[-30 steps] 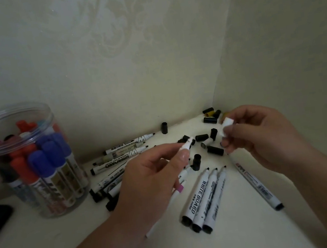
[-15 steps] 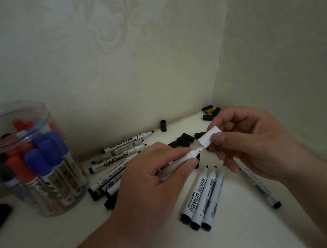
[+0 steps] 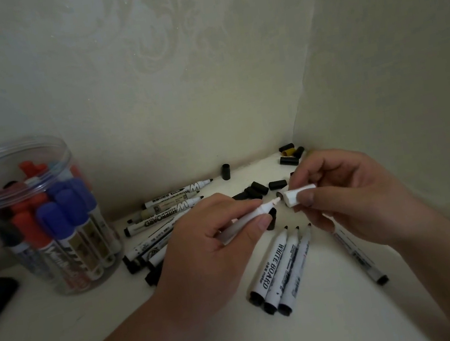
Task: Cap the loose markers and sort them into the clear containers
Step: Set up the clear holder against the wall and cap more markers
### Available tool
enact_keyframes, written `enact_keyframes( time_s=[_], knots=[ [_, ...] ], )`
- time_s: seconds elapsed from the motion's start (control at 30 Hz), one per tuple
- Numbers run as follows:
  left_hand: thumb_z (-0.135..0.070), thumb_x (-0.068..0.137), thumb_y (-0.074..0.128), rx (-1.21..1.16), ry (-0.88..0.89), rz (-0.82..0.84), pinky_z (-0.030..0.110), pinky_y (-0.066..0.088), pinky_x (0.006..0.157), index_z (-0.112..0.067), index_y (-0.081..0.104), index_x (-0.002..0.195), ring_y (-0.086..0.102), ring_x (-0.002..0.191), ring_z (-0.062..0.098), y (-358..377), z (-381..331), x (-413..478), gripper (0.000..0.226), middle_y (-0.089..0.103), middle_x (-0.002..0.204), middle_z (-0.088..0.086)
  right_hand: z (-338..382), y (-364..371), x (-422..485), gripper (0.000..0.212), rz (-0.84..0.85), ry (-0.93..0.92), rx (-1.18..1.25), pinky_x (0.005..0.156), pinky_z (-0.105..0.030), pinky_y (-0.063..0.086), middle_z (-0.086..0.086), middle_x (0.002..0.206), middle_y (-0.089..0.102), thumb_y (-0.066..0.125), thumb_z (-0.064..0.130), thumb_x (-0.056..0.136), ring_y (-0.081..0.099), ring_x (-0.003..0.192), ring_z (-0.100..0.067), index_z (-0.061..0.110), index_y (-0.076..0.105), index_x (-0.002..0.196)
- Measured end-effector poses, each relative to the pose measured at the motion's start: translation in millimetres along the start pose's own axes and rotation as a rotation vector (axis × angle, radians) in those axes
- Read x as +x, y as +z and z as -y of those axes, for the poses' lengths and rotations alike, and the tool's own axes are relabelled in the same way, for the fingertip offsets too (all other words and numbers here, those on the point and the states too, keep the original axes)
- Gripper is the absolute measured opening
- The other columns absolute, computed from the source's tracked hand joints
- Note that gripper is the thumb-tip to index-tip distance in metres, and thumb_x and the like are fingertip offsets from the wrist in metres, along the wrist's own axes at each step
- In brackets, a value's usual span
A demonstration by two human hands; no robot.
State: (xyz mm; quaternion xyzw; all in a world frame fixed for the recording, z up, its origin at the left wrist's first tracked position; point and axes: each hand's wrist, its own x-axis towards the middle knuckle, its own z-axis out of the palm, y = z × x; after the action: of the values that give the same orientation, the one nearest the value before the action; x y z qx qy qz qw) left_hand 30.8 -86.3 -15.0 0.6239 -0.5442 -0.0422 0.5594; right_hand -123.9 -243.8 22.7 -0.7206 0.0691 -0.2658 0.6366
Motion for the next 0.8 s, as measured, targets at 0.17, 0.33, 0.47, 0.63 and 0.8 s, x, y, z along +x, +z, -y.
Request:
enact_keyframes(
  time_s=[0.17, 0.33, 0.47, 0.63, 0.8],
  knots=[
    [-0.035, 0.088, 0.071, -0.012, 0.004, 0.017, 0.027, 0.053, 0.063, -0.033, 0.077, 0.106, 0.066, 0.078, 0.014, 0.6, 1.8, -1.1, 0.019, 0.067, 0.085, -0.013, -0.4, 1.6, -0.1, 0.031, 0.025, 0.008, 0.027, 0.044, -0.026, 0.046, -0.025, 0.076, 0.066, 0.084, 0.027, 0.075, 0.059, 0.056, -0.027, 0.003, 0.069, 0.087],
    [-0.034, 0.090, 0.072, 0.037, 0.024, 0.034, 0.016, 0.046, 0.063, -0.027, 0.077, 0.110, 0.065, 0.077, 0.012, -0.3, 1.6, -1.1, 0.022, 0.067, 0.083, -0.015, 5.5, 1.2, -3.7, 0.017, 0.011, 0.003, -0.140, 0.050, -0.025, 0.051, -0.021, 0.077, 0.069, 0.081, 0.011, 0.080, 0.063, 0.059, -0.024, 0.002, 0.071, 0.092],
    [-0.032, 0.089, 0.072, 0.038, 0.014, 0.009, 0.011, 0.042, 0.064, -0.028, 0.077, 0.107, 0.063, 0.077, 0.008, 1.3, 1.4, -1.2, 0.019, 0.066, 0.084, -0.018, 6.2, 2.3, -6.1, 0.032, 0.061, 0.032, -0.194, 0.075, -0.045, 0.057, -0.018, 0.091, 0.075, 0.076, 0.008, 0.079, 0.071, 0.081, -0.037, 0.004, 0.070, 0.110],
    [-0.017, 0.089, 0.074, -0.124, -0.090, -0.003, 0.006, 0.043, 0.051, -0.021, 0.077, 0.103, 0.059, 0.064, 0.003, 2.6, -1.2, -2.5, 0.015, 0.062, 0.078, -0.019, 7.5, 0.9, -2.0, 0.023, -0.022, 0.069, -0.151, 0.077, -0.030, 0.059, -0.017, 0.091, 0.075, 0.079, 0.018, 0.076, 0.072, 0.087, -0.030, 0.006, 0.074, 0.095],
    [-0.031, 0.088, 0.072, -0.031, -0.042, -0.002, 0.010, 0.042, 0.061, -0.040, 0.073, 0.099, 0.060, 0.075, 0.005, 1.5, -2.4, -1.4, 0.015, 0.064, 0.083, -0.019, 5.7, 3.4, 2.9, 0.033, -0.173, 0.052, 0.138, 0.046, -0.025, 0.046, -0.027, 0.086, 0.072, 0.077, -0.012, 0.069, 0.059, 0.057, -0.029, 0.000, 0.057, 0.092]
  ],
)
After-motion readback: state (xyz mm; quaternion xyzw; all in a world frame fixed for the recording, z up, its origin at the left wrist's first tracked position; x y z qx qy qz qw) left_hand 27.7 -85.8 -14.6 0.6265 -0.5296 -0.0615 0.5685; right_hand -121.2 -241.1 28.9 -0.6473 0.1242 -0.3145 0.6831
